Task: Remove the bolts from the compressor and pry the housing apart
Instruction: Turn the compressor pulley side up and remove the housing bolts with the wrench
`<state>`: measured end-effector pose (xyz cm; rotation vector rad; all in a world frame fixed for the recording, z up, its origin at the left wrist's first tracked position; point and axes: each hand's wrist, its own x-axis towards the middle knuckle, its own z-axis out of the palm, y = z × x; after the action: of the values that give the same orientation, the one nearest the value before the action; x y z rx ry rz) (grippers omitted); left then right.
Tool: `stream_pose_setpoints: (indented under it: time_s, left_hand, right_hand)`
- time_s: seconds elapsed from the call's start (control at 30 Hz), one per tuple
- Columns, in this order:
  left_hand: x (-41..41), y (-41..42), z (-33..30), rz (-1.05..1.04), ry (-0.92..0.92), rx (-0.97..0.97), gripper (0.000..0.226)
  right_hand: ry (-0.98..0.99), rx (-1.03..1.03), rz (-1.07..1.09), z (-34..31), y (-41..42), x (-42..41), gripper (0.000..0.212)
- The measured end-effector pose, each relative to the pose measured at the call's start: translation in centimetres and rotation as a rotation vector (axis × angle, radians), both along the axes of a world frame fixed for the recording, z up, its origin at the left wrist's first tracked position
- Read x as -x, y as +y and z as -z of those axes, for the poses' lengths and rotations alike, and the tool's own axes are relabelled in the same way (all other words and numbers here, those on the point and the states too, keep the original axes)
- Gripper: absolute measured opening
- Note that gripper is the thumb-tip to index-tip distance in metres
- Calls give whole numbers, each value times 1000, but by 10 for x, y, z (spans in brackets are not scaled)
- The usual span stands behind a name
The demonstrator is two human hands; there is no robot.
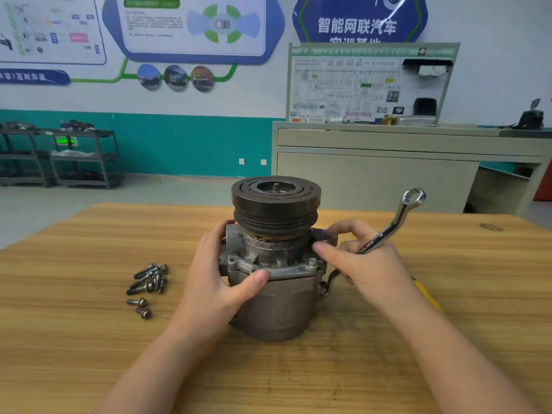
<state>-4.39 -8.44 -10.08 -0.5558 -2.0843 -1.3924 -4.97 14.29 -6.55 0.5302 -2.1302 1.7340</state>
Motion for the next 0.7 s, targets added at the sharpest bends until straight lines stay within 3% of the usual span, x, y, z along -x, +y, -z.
stream_pose_setpoints:
  time_s: [0.23,0.47,0.53,0.7]
  left_hand:
    - [1,-2,-3,27,-10,-2,72]
    - [1,-1,-3,15,-25,-10,71]
    - [1,-1,-3,23,-35,-12,73]
    - [0,1,-5,34,-31,-22,71]
  right_hand:
    - [-12,93,-58,-1,3,-1,13]
    - [103,24,24,-1,2,-2,22]
    - [81,56,-17,-1,2,-3,12]
    - [61,32,39,1,0,0,13]
